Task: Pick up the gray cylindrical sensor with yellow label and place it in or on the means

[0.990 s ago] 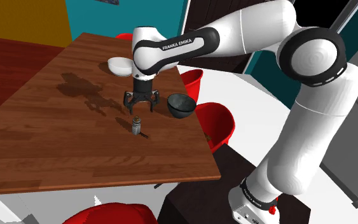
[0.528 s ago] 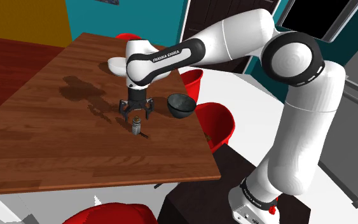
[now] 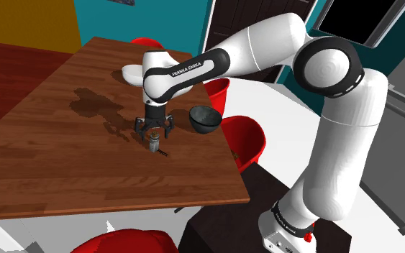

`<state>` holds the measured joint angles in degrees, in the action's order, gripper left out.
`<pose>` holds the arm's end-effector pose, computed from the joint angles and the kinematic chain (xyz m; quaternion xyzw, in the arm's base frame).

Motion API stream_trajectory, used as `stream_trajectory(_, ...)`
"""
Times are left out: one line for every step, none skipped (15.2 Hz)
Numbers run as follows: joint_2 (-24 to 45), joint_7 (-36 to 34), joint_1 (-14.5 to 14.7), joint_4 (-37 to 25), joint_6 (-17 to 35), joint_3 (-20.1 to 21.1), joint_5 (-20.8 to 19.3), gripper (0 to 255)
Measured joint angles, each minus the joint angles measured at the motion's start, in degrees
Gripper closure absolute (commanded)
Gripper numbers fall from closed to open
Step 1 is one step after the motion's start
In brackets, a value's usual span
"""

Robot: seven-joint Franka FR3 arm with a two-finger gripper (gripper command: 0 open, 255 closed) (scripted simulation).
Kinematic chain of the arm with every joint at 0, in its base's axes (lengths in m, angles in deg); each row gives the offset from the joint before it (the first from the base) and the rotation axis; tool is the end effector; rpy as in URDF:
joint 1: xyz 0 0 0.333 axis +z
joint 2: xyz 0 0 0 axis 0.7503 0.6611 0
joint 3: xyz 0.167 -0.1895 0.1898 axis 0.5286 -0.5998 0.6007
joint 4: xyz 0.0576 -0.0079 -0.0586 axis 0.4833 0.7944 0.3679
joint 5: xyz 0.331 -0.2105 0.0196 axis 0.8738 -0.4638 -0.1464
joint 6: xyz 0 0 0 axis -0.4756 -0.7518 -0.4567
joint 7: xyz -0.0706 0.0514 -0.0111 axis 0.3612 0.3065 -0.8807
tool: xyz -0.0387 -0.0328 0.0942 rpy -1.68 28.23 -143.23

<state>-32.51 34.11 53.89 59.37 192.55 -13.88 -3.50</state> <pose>0.5774 0.1913 0.3071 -0.9800 0.1753 0.0927 0.0152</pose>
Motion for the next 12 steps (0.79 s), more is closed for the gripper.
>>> stream_trajectory(0.00,0.00,0.00,0.01,0.01,0.00,0.00,0)
stream_trajectory(0.01,0.00,0.00,0.01,0.02,0.00,0.00,255)
stream_trajectory(0.01,0.00,0.00,0.01,0.02,0.00,0.00,255)
stream_trajectory(-0.01,0.00,0.00,-0.01,0.02,0.00,0.00,255)
stream_trajectory(0.00,0.00,0.00,-0.01,0.03,0.00,0.00,255)
stream_trajectory(0.00,0.00,0.00,-0.01,0.03,0.00,0.00,255)
stream_trajectory(0.01,0.00,0.01,-0.01,0.03,0.00,0.00,255)
stream_trajectory(0.01,0.00,0.01,-0.01,0.03,0.00,0.00,255)
stream_trajectory(0.01,-0.01,0.01,-0.02,0.03,0.01,0.00,255)
stream_trajectory(0.01,-0.01,0.01,-0.02,0.03,0.01,0.00,255)
stream_trajectory(0.01,-0.01,0.01,-0.03,0.03,0.01,0.00,255)
stream_trajectory(0.00,0.00,0.01,-0.01,0.03,0.01,0.00,255)
